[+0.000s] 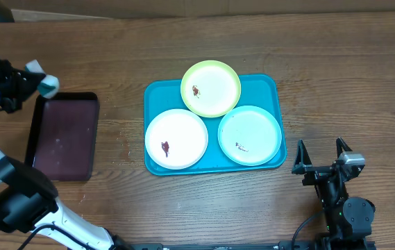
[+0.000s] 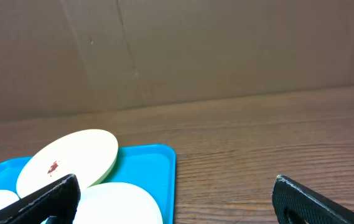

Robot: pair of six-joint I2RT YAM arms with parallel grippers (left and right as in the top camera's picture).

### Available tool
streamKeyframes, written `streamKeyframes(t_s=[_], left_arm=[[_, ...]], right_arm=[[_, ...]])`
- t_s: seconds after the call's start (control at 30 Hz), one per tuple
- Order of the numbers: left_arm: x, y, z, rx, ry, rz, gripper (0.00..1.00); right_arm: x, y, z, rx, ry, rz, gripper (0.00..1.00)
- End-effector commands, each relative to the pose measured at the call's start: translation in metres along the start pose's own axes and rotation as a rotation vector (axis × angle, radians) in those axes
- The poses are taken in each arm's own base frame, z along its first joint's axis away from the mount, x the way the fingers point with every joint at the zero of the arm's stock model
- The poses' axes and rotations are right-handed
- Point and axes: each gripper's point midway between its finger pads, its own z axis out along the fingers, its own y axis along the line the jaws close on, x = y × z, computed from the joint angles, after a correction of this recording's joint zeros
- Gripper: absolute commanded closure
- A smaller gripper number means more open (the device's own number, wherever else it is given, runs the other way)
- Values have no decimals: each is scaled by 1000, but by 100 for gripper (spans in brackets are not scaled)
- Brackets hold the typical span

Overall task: Clean dirty plates on tray and stack at the side
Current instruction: 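Carry the sponge with the left gripper onto the white plate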

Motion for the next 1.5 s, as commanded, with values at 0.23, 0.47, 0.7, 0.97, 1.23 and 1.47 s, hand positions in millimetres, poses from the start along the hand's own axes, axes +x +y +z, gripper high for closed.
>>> streamKeyframes(t_s=[0.23,0.47,0.7,0.97,1.23,1.47], left_arm=[[-25,121,33,-669,-116,89,96],[-40,109,22,-809,-215,185,96],[-55,34,-54,-803,-500,202,96],[-48,13,-68,-767,-559,233,96],[-27,119,22,-925,-264,150,96],[-26,115,14,-944,-253,110,96]], right_arm=[[1,-2,0,6,-7,4,0],[1,-2,0,6,-7,4,0],[1,-2,0,6,-7,4,0],[1,-2,0,6,-7,4,0],[1,-2,0,6,-7,4,0],[1,-2,0,6,-7,4,0]])
